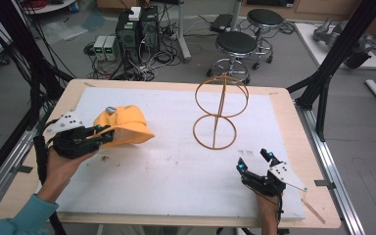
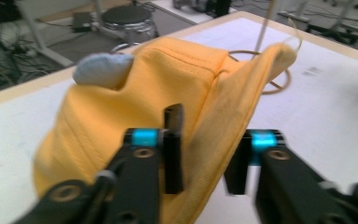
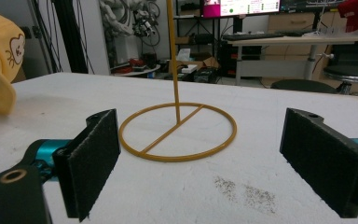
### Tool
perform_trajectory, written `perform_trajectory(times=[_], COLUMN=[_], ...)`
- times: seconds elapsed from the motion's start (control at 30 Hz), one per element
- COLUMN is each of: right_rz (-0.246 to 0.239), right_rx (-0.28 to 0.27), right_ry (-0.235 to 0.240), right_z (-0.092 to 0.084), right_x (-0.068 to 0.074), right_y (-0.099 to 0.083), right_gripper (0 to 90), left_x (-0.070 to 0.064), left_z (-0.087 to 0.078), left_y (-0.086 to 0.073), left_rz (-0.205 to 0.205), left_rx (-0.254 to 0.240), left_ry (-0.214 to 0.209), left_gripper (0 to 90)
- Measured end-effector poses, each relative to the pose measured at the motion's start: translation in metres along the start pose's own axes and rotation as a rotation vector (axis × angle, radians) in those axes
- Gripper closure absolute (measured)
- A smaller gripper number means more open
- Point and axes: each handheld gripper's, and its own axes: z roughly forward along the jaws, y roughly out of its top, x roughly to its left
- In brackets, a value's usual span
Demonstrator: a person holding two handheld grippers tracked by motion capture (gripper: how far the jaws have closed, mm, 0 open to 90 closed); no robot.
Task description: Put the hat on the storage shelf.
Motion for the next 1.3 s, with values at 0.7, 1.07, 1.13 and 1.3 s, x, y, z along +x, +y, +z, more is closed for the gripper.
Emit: perform_trajectory(times=[0.7,1.07,1.13,1.3], right_rz=[-0.005,-0.011,-0.009,-0.011], right_rx=[-0.001,-0.006,-0.006,-0.006], right_ry=[-0.002,-0.001,-0.001,-0.001], right_z=[0.0,0.0,0.0,0.0], right_x=[0.001,0.0,0.0,0.0], right_y=[0.0,0.0,0.0,0.0], right_gripper=[11.1,11.1,11.1,11.1], left_x=[-0.031,-0.029,-0.028,-0.022], left_z=[-0.012,-0.01,-0.011,-0.014], left_y=[-0.008,-0.011,-0.012,-0.016], left_rz=[-0.038,-0.022,-0.015,0.053], left_rx=[0.011,0.004,0.001,-0.018], left_ry=[-0.171,-0.15,-0.143,-0.177], left_gripper=[15.0,15.0,15.0,15.1])
